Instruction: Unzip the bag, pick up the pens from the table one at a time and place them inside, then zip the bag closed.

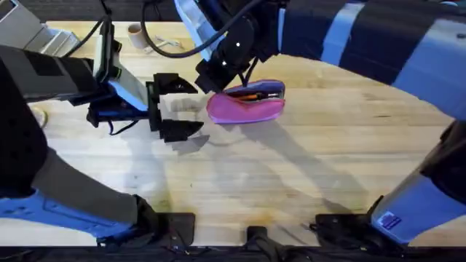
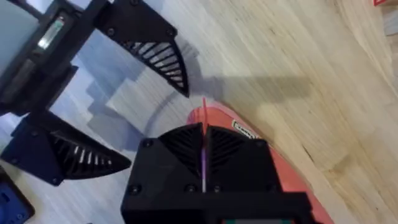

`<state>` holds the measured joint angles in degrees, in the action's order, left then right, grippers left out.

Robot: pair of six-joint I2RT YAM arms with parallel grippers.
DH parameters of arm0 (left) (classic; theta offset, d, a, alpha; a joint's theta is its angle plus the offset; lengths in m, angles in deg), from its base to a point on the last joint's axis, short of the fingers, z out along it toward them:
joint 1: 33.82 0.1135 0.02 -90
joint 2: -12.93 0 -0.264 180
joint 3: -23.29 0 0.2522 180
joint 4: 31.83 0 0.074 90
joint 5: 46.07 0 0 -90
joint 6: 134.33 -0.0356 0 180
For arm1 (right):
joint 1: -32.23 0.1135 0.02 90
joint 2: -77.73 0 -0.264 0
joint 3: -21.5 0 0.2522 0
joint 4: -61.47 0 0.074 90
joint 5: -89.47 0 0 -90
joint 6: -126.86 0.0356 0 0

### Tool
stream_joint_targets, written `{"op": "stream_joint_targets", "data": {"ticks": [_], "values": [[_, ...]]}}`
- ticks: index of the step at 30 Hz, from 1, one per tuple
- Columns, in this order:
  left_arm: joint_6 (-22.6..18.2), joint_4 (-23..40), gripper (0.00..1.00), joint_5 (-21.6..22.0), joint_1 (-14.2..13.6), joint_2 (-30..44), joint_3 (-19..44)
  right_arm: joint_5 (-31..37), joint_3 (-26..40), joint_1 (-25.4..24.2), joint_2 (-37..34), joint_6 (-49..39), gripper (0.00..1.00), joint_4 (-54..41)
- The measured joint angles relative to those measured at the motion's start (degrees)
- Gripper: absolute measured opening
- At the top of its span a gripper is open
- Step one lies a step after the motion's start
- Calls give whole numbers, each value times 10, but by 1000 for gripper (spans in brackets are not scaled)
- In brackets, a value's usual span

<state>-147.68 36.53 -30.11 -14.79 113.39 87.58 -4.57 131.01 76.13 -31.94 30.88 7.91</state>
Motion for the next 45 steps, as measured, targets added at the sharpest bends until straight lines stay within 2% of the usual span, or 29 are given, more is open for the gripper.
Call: {"op": "stream_joint_targets", "data": {"ticks": [8, 14, 17, 25, 26, 29, 32, 42, 45], "values": [[8, -64, 993, -14, -24, 15, 2, 0, 0, 0, 0, 0, 30, 0], [97, -159, 993, -14, -43, 15, 2, 0, 0, 0, 0, 0, 30, 0], [134, -187, 993, -14, -52, 15, 2, 0, 0, 0, 0, 0, 30, 0], [180, -199, 996, -8, -79, 15, 2, 0, 0, 0, 0, 0, 30, 0], [190, -199, 977, -2, -80, 15, 2, 0, 0, 0, 0, 0, 30, 0], [197, -200, 800, 3, -80, 15, 2, 0, 0, 0, 0, 0, 30, 0], [198, -200, 710, 4, -81, 15, 2, 0, 0, 0, 0, 0, 31, 1], [207, -200, 677, 21, -103, 15, 2, 0, 0, 0, 0, 0, 30, 2], [210, -204, 625, 21, -106, 15, 2, 0, 0, 0, 0, 0, 30, 3]]}}
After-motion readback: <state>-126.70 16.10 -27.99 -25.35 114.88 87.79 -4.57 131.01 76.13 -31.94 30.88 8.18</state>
